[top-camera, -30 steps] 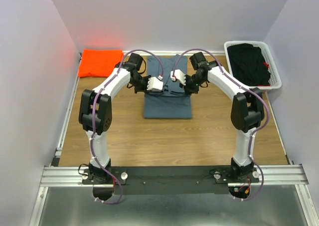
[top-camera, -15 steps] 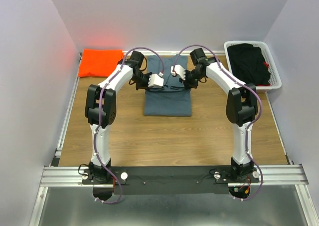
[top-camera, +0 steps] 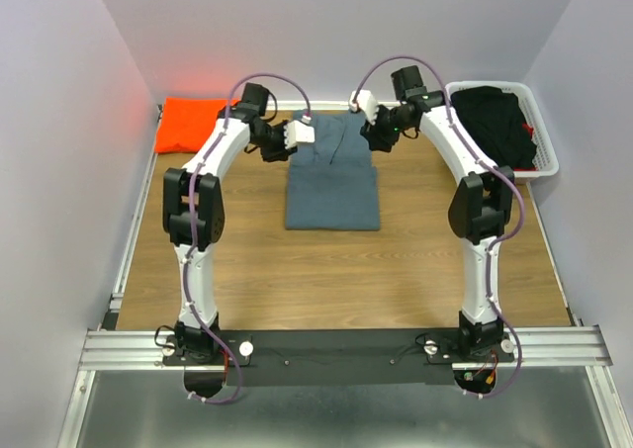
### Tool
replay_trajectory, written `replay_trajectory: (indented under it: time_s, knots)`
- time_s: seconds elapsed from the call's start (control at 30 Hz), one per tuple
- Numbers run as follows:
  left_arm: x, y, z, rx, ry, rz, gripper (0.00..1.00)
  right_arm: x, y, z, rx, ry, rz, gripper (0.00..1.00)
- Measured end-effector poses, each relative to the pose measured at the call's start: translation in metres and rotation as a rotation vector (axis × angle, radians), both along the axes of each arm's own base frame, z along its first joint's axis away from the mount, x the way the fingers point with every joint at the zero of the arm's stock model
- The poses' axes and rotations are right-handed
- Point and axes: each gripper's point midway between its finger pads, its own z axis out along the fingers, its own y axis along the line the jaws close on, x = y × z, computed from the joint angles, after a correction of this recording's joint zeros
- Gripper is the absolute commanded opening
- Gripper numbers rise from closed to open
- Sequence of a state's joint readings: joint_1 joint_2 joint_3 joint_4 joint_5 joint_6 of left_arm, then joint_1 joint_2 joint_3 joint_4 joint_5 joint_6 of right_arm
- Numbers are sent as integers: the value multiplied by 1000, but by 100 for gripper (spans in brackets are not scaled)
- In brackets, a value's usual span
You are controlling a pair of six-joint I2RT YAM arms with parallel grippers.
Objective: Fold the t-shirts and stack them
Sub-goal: Fold the folded rectangular tshirt in 1/3 of the way
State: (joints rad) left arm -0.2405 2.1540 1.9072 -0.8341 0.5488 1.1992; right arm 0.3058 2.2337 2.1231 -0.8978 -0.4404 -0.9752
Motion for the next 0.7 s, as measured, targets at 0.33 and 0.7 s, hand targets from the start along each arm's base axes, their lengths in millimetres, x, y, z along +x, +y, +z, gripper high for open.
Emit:
replay_trajectory:
  time_s: [0.33,0.7]
  knots:
    - [-50,3,62,-351,148,230,44,-32,-5,41,255,208,-254,89]
    - [-180,-83,-4,-629,785,327,98,-157,48,-38,522,1051,-477,100]
